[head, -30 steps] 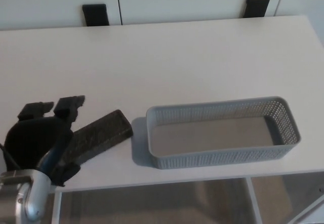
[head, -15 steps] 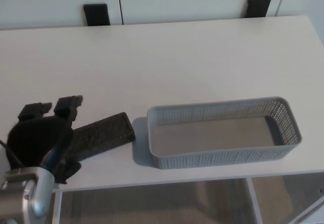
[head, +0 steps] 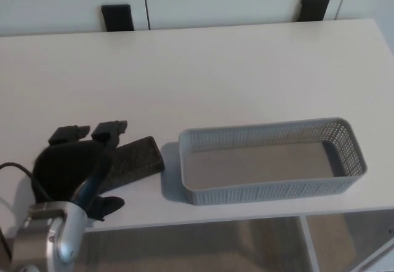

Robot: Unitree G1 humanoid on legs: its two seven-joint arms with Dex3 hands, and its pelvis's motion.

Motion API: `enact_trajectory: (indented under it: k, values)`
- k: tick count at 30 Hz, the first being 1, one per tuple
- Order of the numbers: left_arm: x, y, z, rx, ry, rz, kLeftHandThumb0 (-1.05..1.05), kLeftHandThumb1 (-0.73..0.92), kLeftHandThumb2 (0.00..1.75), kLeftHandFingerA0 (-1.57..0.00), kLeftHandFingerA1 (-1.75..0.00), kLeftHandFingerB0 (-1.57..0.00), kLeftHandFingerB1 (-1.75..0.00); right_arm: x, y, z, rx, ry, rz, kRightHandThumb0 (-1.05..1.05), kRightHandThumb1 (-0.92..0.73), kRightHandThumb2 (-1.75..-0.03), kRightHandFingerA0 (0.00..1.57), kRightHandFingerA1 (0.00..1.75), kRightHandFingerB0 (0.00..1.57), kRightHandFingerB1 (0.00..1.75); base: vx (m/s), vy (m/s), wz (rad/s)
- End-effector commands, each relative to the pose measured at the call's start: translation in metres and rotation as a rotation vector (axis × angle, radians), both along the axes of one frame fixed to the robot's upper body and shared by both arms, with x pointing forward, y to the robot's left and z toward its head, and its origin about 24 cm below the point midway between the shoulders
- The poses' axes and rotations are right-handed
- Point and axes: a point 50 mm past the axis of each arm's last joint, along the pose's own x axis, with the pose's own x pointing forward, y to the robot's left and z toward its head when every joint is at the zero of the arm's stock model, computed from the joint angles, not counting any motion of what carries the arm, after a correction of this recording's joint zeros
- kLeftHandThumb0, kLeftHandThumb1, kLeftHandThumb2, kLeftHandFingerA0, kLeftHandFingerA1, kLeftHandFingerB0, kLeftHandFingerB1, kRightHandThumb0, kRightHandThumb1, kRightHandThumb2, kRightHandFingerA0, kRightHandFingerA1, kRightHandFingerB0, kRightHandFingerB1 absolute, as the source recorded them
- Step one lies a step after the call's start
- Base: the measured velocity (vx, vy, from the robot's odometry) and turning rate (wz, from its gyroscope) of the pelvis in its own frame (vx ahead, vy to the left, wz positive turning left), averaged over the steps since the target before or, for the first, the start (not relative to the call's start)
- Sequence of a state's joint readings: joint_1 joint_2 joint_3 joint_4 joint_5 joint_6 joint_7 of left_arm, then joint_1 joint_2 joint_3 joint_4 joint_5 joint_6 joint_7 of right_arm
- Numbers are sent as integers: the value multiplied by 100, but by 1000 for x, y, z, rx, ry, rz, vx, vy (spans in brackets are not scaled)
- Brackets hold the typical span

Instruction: The robot walks towards a desk on which an eraser is kept on the left hand side and a container is kept on the right hand side. The robot picks up the eraser using its left hand and places it in the container.

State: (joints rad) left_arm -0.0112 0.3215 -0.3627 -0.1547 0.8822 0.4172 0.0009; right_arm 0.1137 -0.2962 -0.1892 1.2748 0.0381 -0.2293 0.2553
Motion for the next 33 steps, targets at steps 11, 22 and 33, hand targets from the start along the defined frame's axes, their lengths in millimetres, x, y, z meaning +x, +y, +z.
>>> enact_trajectory:
  k: [11, 22, 33]
  values:
    - [5, 15, -27, 103, 105, 52, -24, 25, 83, -9, -52, -7, -49, 3, -7, 4, -17, -22, -18, -67, -41, -76, 41, 53, 27, 44, 0, 0, 0]
    - [16, 31, -41, 156, 214, 11, -14, 69, 62, -123, -64, -69, -43, 8, -6, 5, -10, -38, -11, -61, -49, -56, 41, 47, 30, 34, 0, 0, 0]
    - [10, 31, -44, 28, 179, -62, -17, 70, 60, -104, -107, -99, -56, 8, -6, 5, -23, -33, 14, -60, -53, -57, 43, 44, 32, 33, 0, 0, 0]
